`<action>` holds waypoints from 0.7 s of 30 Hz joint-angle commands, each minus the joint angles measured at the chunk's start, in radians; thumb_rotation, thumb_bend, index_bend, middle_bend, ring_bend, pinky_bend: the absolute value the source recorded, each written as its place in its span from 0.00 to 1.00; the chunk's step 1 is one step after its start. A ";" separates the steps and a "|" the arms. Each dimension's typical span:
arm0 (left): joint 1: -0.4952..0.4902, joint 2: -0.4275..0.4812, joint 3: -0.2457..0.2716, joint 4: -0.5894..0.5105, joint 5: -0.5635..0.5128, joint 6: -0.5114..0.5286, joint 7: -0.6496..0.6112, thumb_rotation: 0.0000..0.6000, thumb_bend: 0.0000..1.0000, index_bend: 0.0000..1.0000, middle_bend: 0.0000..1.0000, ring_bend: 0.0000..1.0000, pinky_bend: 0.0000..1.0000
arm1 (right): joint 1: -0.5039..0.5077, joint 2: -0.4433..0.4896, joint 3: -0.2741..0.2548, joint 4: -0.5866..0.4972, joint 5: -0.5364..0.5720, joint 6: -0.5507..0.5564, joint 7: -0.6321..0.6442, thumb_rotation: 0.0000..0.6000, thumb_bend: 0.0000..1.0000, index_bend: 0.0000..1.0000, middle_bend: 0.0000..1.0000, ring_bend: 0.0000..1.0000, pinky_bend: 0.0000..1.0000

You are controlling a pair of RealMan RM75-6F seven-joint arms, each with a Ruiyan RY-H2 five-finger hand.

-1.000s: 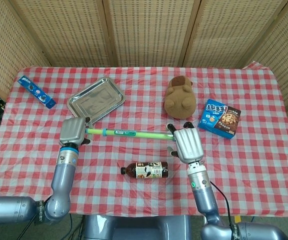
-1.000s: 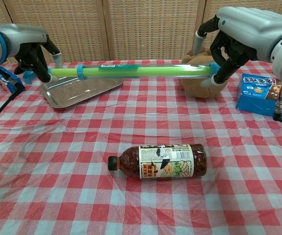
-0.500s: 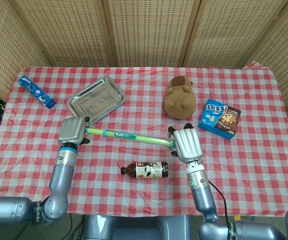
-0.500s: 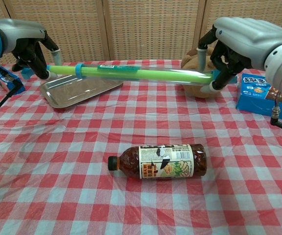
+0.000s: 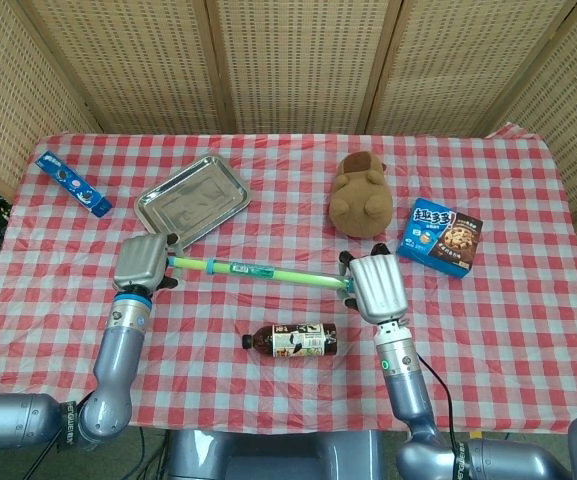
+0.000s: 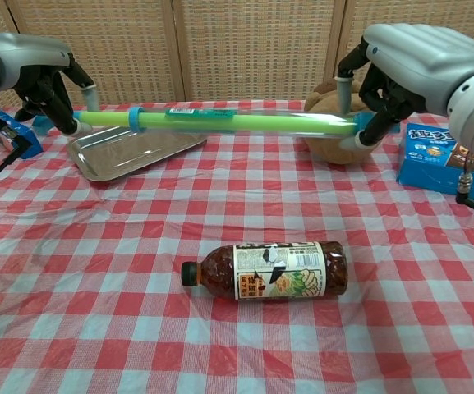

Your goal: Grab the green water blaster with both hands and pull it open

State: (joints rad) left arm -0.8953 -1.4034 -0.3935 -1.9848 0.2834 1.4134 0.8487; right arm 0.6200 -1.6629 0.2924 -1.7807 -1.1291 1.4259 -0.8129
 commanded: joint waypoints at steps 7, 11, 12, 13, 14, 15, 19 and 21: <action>0.009 0.022 0.009 0.003 0.003 -0.011 -0.017 1.00 0.61 0.85 0.92 0.87 0.76 | -0.004 0.006 0.001 0.021 0.001 0.009 -0.002 1.00 0.40 0.70 0.99 0.95 0.45; 0.017 0.040 0.018 0.000 0.010 -0.014 -0.023 1.00 0.61 0.85 0.92 0.87 0.76 | -0.013 0.013 -0.001 0.045 0.010 0.011 0.010 1.00 0.40 0.70 0.99 0.95 0.45; 0.019 0.044 0.020 -0.001 0.012 -0.015 -0.025 1.00 0.61 0.85 0.92 0.87 0.76 | -0.016 0.016 -0.001 0.051 0.013 0.011 0.014 1.00 0.40 0.70 0.99 0.95 0.45; 0.021 0.048 0.022 -0.001 0.013 -0.016 -0.028 1.00 0.61 0.85 0.92 0.87 0.76 | -0.019 0.018 -0.002 0.057 0.015 0.011 0.018 1.00 0.40 0.70 0.99 0.95 0.45; 0.024 0.052 0.025 -0.001 0.014 -0.017 -0.030 1.00 0.61 0.85 0.92 0.87 0.76 | -0.022 0.021 -0.003 0.062 0.018 0.011 0.022 1.00 0.40 0.70 0.99 0.95 0.45; 0.026 0.055 0.027 -0.001 0.016 -0.018 -0.033 1.00 0.61 0.85 0.92 0.87 0.76 | -0.025 0.024 -0.004 0.066 0.020 0.011 0.026 1.00 0.40 0.70 0.99 0.95 0.45; 0.037 0.066 0.042 0.003 0.020 -0.028 -0.044 1.00 0.61 0.85 0.92 0.87 0.76 | -0.037 0.038 -0.008 0.082 0.020 0.016 0.040 1.00 0.40 0.70 0.99 0.95 0.45; 0.044 0.071 0.051 0.006 0.022 -0.032 -0.050 1.00 0.61 0.85 0.92 0.87 0.76 | -0.043 0.046 -0.009 0.086 0.019 0.019 0.046 1.00 0.40 0.70 0.99 0.95 0.45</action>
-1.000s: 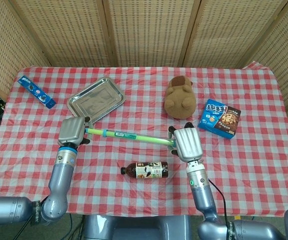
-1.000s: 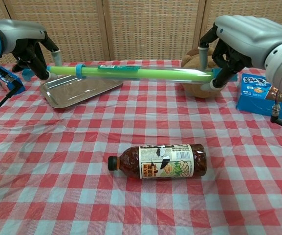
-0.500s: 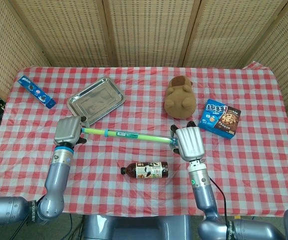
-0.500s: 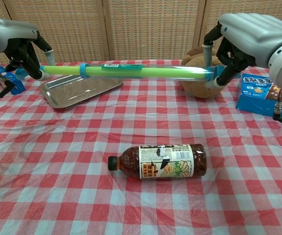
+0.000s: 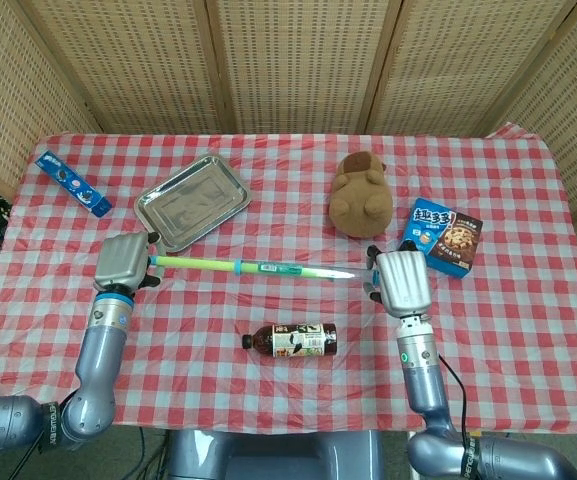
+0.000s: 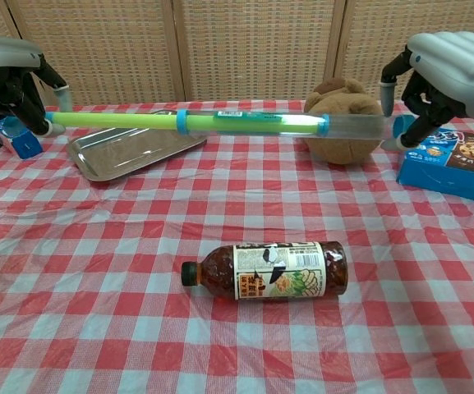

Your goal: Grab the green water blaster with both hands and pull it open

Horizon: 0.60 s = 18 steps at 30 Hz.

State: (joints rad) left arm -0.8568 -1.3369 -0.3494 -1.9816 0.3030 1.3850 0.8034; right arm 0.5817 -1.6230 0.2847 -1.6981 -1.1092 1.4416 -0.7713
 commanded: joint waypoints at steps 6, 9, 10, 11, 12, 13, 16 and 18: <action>0.028 0.022 0.029 0.019 0.008 -0.017 -0.027 1.00 0.61 0.85 0.92 0.87 0.76 | -0.021 0.030 -0.006 0.012 -0.005 0.013 0.016 1.00 0.40 0.70 0.99 0.95 0.45; 0.037 0.033 0.036 0.024 0.011 -0.025 -0.037 1.00 0.61 0.85 0.92 0.87 0.76 | -0.028 0.040 -0.005 0.014 -0.002 0.015 0.022 1.00 0.40 0.70 0.99 0.95 0.45; 0.039 0.037 0.038 0.025 0.013 -0.027 -0.040 1.00 0.61 0.85 0.92 0.87 0.76 | -0.030 0.043 -0.005 0.014 -0.001 0.017 0.021 1.00 0.40 0.70 0.99 0.95 0.45; 0.041 0.040 0.039 0.025 0.015 -0.029 -0.043 1.00 0.61 0.85 0.92 0.87 0.76 | -0.032 0.046 -0.006 0.013 0.000 0.018 0.019 1.00 0.40 0.70 0.99 0.95 0.45; 0.044 0.043 0.041 0.024 0.018 -0.030 -0.046 1.00 0.61 0.85 0.92 0.87 0.76 | -0.034 0.049 -0.006 0.011 0.000 0.019 0.019 1.00 0.40 0.70 0.99 0.95 0.45; 0.045 0.045 0.041 0.024 0.018 -0.031 -0.048 1.00 0.61 0.85 0.92 0.87 0.76 | -0.034 0.050 -0.006 0.010 0.000 0.019 0.020 1.00 0.40 0.70 0.99 0.95 0.45; 0.050 0.055 0.045 0.019 0.023 -0.034 -0.055 1.00 0.61 0.85 0.92 0.87 0.76 | -0.038 0.055 -0.007 0.004 0.000 0.023 0.016 1.00 0.40 0.70 0.99 0.95 0.45; 0.053 0.060 0.047 0.016 0.025 -0.035 -0.059 1.00 0.61 0.85 0.92 0.87 0.76 | -0.041 0.058 -0.007 0.000 0.001 0.026 0.013 1.00 0.40 0.70 0.99 0.95 0.45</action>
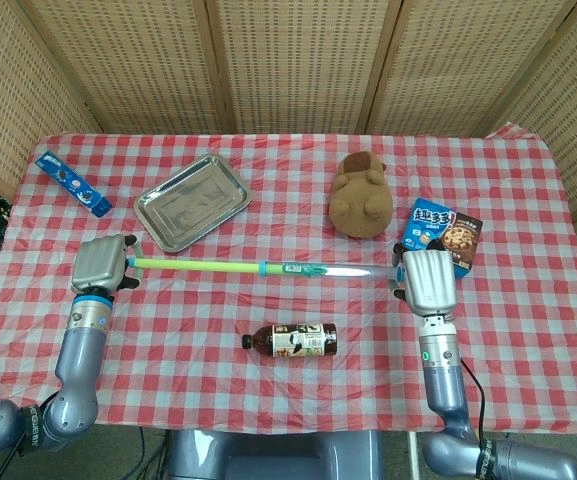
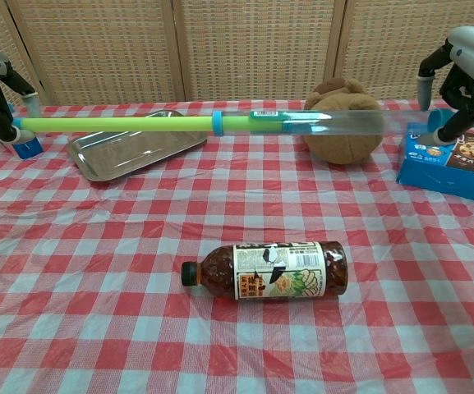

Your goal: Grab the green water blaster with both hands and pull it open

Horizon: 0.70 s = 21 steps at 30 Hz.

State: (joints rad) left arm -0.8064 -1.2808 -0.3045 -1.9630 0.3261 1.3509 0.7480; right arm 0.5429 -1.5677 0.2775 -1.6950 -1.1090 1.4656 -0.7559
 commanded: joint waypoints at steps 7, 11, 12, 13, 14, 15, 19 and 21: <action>0.015 0.026 0.007 -0.001 -0.001 -0.011 -0.019 1.00 0.61 0.85 0.92 0.87 0.76 | -0.009 0.016 0.004 -0.015 0.006 0.008 -0.006 1.00 0.40 0.71 0.99 0.95 0.45; 0.020 0.036 0.009 -0.002 0.002 -0.019 -0.028 1.00 0.61 0.85 0.92 0.87 0.76 | -0.011 0.022 0.006 -0.017 0.010 0.008 -0.007 1.00 0.40 0.71 0.99 0.95 0.45; 0.021 0.038 0.010 -0.002 0.004 -0.020 -0.030 1.00 0.61 0.85 0.92 0.87 0.76 | -0.011 0.023 0.007 -0.016 0.013 0.008 -0.007 1.00 0.40 0.71 0.99 0.95 0.45; 0.022 0.040 0.012 -0.002 0.006 -0.021 -0.031 1.00 0.61 0.85 0.92 0.87 0.76 | -0.012 0.024 0.008 -0.014 0.015 0.008 -0.007 1.00 0.40 0.71 0.99 0.95 0.45; 0.023 0.042 0.013 -0.002 0.007 -0.022 -0.032 1.00 0.61 0.85 0.92 0.87 0.76 | -0.012 0.025 0.009 -0.013 0.019 0.007 -0.008 1.00 0.40 0.71 0.99 0.95 0.45; 0.024 0.043 0.014 -0.002 0.008 -0.023 -0.033 1.00 0.61 0.85 0.92 0.87 0.76 | -0.013 0.026 0.010 -0.012 0.023 0.006 -0.009 1.00 0.40 0.71 0.99 0.95 0.45; 0.026 0.048 0.018 0.004 0.010 -0.028 -0.038 1.00 0.61 0.85 0.92 0.87 0.76 | -0.014 0.028 0.013 -0.003 0.034 0.001 -0.005 1.00 0.40 0.71 0.99 0.95 0.45; 0.027 0.049 0.020 0.007 0.013 -0.029 -0.041 1.00 0.61 0.85 0.92 0.87 0.76 | -0.015 0.029 0.014 0.005 0.039 -0.001 -0.003 1.00 0.40 0.71 0.99 0.95 0.45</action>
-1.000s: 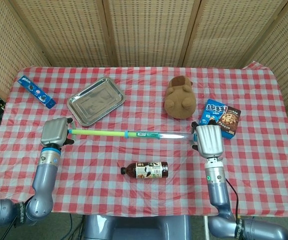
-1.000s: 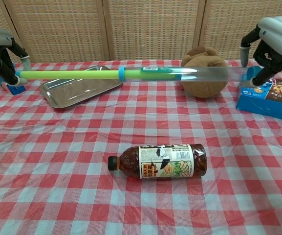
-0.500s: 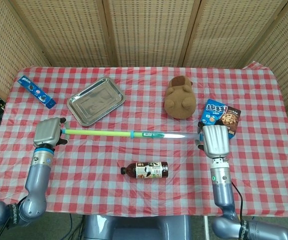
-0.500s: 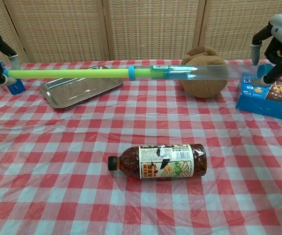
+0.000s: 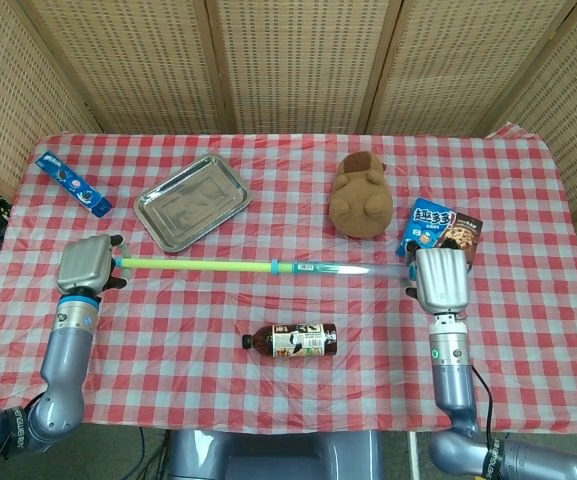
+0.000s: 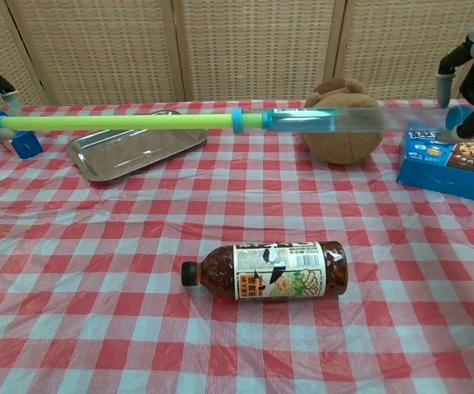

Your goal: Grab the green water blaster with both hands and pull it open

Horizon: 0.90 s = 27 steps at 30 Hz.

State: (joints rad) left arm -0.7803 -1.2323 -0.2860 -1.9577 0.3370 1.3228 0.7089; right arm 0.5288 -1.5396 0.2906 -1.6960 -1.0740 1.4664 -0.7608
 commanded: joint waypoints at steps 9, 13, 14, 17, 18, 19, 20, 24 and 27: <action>-0.001 -0.005 0.009 0.013 0.005 -0.016 -0.008 1.00 0.61 0.85 0.92 0.87 0.76 | 0.001 -0.002 0.005 0.033 0.021 -0.017 0.016 1.00 0.40 0.70 0.99 0.95 0.45; -0.005 -0.014 0.014 0.021 0.006 -0.021 -0.008 1.00 0.59 0.79 0.84 0.82 0.68 | 0.003 -0.005 0.004 0.046 0.021 -0.021 0.019 1.00 0.37 0.66 0.97 0.94 0.45; -0.006 -0.014 0.016 0.022 0.006 -0.022 -0.006 1.00 0.56 0.73 0.78 0.78 0.64 | 0.003 -0.005 0.005 0.048 0.024 -0.022 0.019 1.00 0.35 0.61 0.94 0.91 0.44; -0.012 0.005 0.031 0.009 -0.016 -0.059 0.018 1.00 0.42 0.38 0.41 0.49 0.41 | 0.003 0.000 -0.002 0.050 0.040 -0.036 0.003 1.00 0.30 0.42 0.73 0.73 0.29; -0.015 0.019 0.036 0.000 -0.029 -0.081 0.029 1.00 0.38 0.30 0.29 0.38 0.32 | 0.003 0.004 -0.006 0.047 0.054 -0.046 -0.005 1.00 0.28 0.35 0.64 0.66 0.21; -0.019 0.032 0.042 -0.008 -0.042 -0.101 0.041 1.00 0.36 0.24 0.21 0.29 0.24 | 0.003 0.008 -0.006 0.043 0.070 -0.056 -0.014 1.00 0.27 0.31 0.58 0.60 0.17; -0.023 0.045 0.046 -0.014 -0.053 -0.118 0.050 1.00 0.34 0.21 0.16 0.25 0.20 | 0.003 0.012 -0.006 0.039 0.089 -0.065 -0.024 1.00 0.26 0.28 0.50 0.54 0.13; -0.034 0.073 0.056 -0.027 -0.079 -0.168 0.061 1.00 0.30 0.13 0.08 0.14 0.13 | 0.005 0.020 -0.005 0.024 0.162 -0.088 -0.069 1.00 0.24 0.21 0.34 0.38 0.07; -0.038 0.088 0.066 -0.036 -0.081 -0.198 0.057 1.00 0.29 0.13 0.07 0.13 0.11 | 0.008 0.023 -0.003 0.019 0.198 -0.094 -0.090 1.00 0.24 0.18 0.28 0.32 0.05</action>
State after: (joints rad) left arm -0.8140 -1.1537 -0.2273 -1.9867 0.2603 1.1373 0.7657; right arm 0.5347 -1.5216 0.2864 -1.6699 -0.8971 1.3816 -0.8340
